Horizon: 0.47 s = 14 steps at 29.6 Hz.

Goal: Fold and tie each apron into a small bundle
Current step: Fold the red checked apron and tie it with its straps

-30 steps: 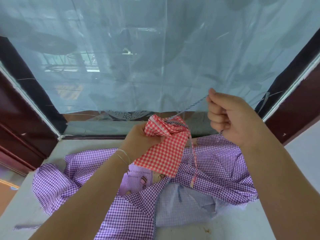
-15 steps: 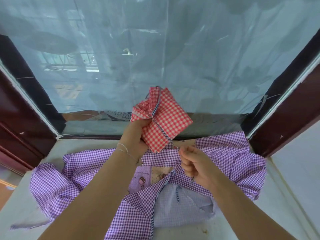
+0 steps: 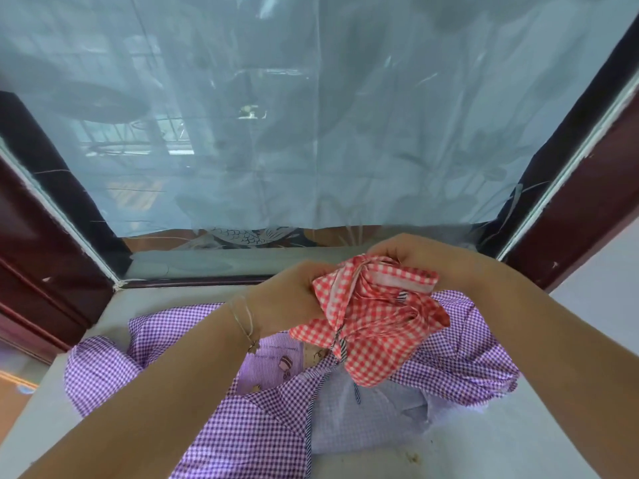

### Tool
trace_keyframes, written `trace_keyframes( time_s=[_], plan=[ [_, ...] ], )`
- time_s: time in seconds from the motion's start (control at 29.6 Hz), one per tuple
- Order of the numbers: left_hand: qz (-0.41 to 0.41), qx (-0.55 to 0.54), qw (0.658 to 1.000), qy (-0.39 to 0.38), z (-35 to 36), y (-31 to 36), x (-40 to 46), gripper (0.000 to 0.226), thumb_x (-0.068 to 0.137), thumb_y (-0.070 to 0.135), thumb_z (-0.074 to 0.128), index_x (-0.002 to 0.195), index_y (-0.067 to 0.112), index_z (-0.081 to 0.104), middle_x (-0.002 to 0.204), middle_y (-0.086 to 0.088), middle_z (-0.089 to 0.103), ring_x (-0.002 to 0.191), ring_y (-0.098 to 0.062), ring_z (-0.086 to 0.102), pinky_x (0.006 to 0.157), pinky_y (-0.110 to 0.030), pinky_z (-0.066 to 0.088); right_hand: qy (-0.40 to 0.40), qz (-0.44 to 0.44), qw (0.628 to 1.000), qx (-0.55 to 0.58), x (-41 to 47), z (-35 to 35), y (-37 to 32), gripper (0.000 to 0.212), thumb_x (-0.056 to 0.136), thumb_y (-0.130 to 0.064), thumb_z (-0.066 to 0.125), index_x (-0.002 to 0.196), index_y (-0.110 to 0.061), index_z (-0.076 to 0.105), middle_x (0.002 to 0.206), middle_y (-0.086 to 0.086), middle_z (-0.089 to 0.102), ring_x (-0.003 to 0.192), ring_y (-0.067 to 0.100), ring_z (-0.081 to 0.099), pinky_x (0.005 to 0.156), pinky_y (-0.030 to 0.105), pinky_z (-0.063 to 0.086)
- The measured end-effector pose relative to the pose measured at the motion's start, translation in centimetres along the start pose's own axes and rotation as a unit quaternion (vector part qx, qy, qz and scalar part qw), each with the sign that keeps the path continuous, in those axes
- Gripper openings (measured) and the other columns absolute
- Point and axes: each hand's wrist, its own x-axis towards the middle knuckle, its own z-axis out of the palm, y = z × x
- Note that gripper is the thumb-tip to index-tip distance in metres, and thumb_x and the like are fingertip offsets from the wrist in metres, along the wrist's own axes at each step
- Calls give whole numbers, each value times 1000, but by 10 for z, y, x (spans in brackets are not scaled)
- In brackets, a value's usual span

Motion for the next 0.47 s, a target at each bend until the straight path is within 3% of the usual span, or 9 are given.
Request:
trace_keyframes(
  time_s=[0.14,0.3,0.41,0.47],
  plan=[
    [41,103,994,21,2,4,1,38,75,24,65,112,15,69,114,2,67,105,-11,62,98,-33,47,58,11,998,17,-6,0,-15,31,92,-8,58,72,-30,67,67,-23,66,64,-8,60,62,8,43],
    [60,157,984,66,5,-1,2,34,84,10,67,117,20,67,104,5,72,96,-10,66,90,-29,50,92,8,995,42,-11,-3,-18,21,95,-18,56,79,-27,66,74,-16,68,68,-5,63,62,7,45],
    [72,145,982,95,3,-5,6,37,84,6,69,120,15,66,109,4,70,101,-8,64,94,-23,48,131,6,987,93,-11,-9,-16,22,95,-16,55,77,-23,64,65,-23,65,63,-10,59,62,6,42],
    [65,128,984,108,1,-9,7,39,83,6,70,121,16,65,110,4,70,102,-7,64,95,-22,48,146,23,981,123,-9,-12,-13,21,94,-27,56,76,-19,65,63,-17,65,61,-5,58,63,12,44]
  ],
)
